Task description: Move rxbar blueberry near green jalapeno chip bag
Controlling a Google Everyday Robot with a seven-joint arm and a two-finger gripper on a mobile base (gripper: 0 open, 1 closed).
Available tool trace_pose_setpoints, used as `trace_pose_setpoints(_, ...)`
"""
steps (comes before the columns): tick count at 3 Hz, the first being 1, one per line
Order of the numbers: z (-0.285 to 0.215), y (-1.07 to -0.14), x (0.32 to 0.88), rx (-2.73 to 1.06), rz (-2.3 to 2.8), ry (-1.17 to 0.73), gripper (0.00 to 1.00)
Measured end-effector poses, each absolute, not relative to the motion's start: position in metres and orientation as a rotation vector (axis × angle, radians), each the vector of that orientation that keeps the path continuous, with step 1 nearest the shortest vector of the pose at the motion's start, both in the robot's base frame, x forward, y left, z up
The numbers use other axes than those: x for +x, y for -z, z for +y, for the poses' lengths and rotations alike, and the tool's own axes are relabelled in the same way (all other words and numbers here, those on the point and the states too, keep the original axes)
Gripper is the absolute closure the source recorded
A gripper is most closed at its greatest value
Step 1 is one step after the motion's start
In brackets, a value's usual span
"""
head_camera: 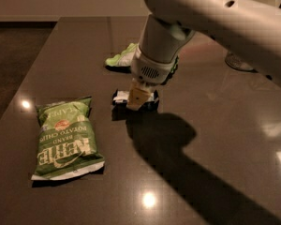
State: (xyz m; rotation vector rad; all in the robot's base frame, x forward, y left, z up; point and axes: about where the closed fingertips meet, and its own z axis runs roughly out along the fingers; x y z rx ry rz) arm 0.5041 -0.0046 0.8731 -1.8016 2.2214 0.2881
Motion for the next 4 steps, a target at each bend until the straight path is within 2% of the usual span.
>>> trace_pose_setpoints(1,0.0337,-0.8659,0.4748,-1.886,2.149,-0.376,0.82)
trace_pose_setpoints(4,0.0372,-0.8671,0.4703,-1.895,2.140,-0.375,0.12)
